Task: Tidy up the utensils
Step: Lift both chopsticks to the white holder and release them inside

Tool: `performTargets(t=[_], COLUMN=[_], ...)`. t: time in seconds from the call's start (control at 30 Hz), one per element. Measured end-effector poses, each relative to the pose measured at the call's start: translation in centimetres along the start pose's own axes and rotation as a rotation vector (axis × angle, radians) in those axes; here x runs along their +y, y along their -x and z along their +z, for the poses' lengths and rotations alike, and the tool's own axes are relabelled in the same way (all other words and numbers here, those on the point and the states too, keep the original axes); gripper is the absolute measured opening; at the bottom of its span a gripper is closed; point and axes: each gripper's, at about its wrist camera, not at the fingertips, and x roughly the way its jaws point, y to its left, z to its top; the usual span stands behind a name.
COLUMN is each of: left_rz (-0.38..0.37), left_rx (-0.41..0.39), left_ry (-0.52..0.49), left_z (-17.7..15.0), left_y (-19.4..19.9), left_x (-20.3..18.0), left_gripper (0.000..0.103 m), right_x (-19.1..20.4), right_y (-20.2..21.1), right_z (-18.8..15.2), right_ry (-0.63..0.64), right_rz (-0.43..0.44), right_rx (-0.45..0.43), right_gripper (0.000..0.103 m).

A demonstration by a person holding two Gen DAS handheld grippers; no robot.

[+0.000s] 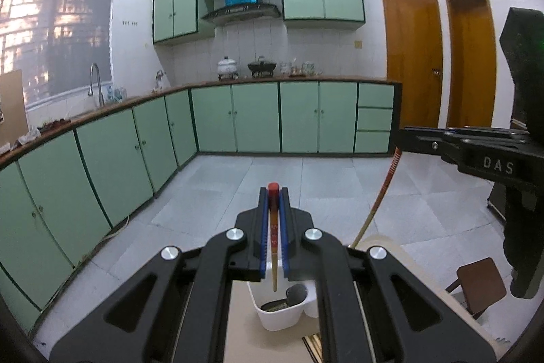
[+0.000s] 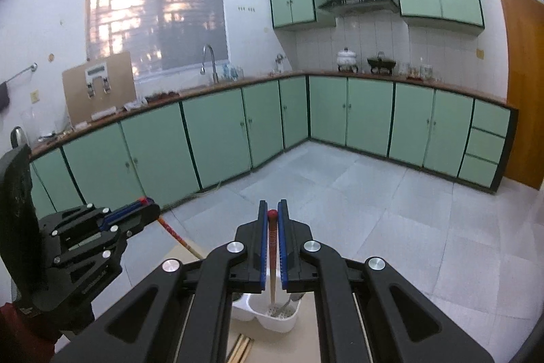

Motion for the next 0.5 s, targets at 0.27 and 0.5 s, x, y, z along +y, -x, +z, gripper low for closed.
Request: performTargets(t=[0.27,0.5], left_rz=[-0.006,-0.003], left_rx=[0.071,0.053], left_ry=[0.024,0.037], left_z=[-2.7,-4.1], left_y=[-2.8,0.1], left_x=[1.0,1.3], left_gripper=[0.014,0.043], right_x=[-0.3,-0.7], right_y=[-3.8,-1.3], right_z=[-3.7,-5.9], right_ry=[0.011,0.004], right_rz=[-0.017,-0.074], right_rx=[0.106,0.076], right_gripper=[0.007,0.041])
